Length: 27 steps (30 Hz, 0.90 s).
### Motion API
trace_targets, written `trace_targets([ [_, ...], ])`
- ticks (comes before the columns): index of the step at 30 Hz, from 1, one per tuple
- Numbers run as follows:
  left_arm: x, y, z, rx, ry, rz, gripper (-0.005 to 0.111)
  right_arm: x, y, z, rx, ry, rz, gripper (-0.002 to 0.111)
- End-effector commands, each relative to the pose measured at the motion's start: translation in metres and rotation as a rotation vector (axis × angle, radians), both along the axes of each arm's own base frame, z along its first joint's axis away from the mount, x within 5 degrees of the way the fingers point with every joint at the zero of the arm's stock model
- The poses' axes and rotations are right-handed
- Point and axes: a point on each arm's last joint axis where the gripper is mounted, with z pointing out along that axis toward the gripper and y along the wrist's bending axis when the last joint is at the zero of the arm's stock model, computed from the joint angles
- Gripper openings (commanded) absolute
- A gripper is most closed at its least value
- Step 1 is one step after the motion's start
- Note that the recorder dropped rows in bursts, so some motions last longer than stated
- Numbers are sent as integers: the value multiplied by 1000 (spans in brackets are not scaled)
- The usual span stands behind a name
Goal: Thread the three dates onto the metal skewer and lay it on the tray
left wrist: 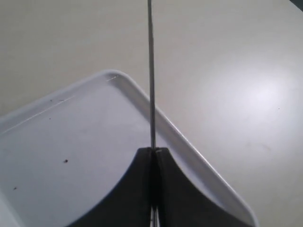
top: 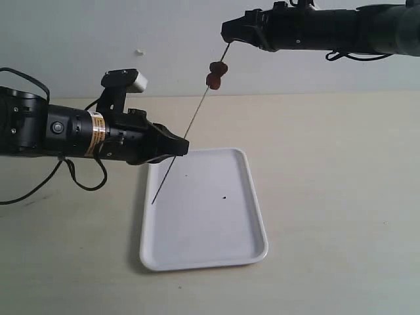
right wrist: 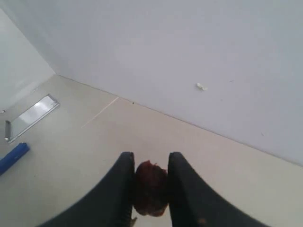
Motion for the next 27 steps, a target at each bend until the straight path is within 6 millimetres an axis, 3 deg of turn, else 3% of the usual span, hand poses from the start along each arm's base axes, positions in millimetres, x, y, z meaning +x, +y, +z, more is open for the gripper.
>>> trace_targets([
  [1,2,-2,7,-17,-8,11,0,-2,1,8,20,-20,21,24],
  [11,9,-2,11,-33,10,63,0,-4,2,8,24,-15,43,24],
  [18,12,-6,-5,-113,119,113,0,-3,2,9,33,-14,39,24],
  [27,17,-7,2,-208,114,172,0,-4,3,9,40,-15,52,24],
])
